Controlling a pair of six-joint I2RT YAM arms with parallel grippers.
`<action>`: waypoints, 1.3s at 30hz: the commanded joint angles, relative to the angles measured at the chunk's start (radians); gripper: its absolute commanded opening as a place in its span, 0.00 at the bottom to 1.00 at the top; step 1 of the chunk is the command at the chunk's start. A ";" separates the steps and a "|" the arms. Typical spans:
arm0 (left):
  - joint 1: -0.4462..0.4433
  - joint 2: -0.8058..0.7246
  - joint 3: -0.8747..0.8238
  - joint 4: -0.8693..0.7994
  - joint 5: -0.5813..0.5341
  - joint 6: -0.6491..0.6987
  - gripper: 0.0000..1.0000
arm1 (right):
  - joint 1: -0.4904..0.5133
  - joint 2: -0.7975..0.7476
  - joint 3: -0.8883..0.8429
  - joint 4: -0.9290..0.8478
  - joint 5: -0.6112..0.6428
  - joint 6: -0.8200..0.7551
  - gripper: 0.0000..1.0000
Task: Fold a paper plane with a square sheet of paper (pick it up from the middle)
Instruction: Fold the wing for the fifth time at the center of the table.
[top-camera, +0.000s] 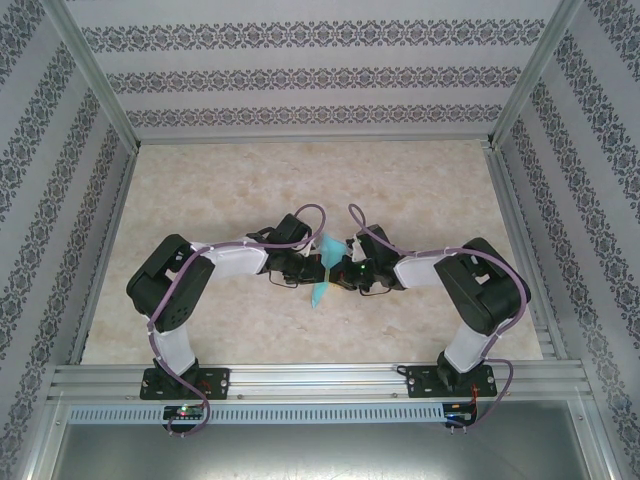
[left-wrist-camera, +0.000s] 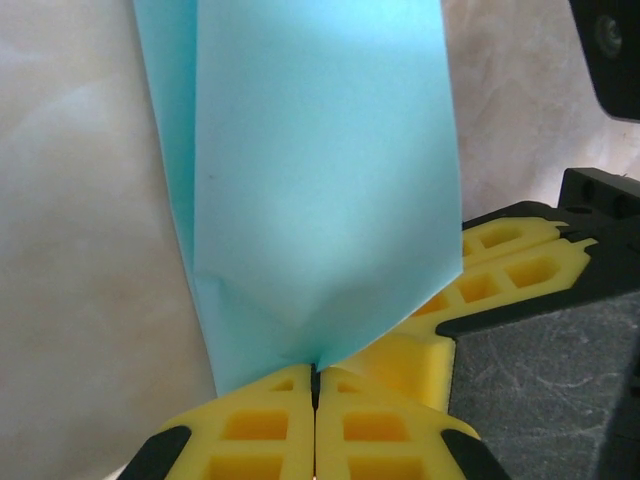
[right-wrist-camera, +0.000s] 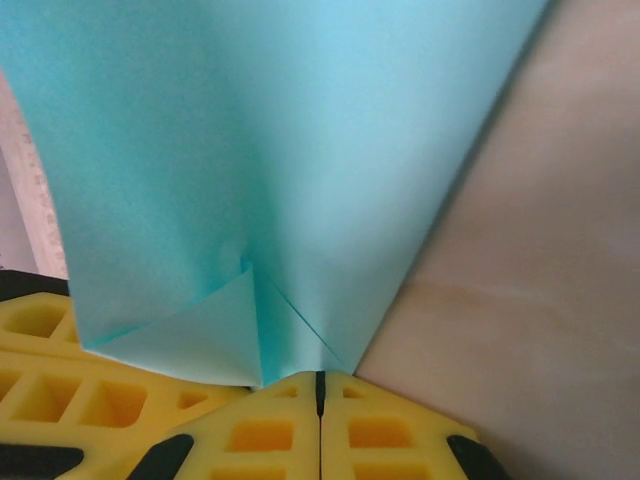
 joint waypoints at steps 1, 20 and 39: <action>-0.008 0.009 0.011 0.021 -0.018 -0.013 0.08 | -0.009 -0.025 -0.019 -0.033 0.045 0.090 0.06; -0.005 0.015 0.007 0.052 0.018 -0.023 0.07 | 0.009 -0.012 -0.027 0.085 0.071 0.261 0.04; -0.008 0.048 0.038 0.065 0.041 -0.038 0.08 | 0.006 0.028 -0.061 0.117 0.082 0.286 0.01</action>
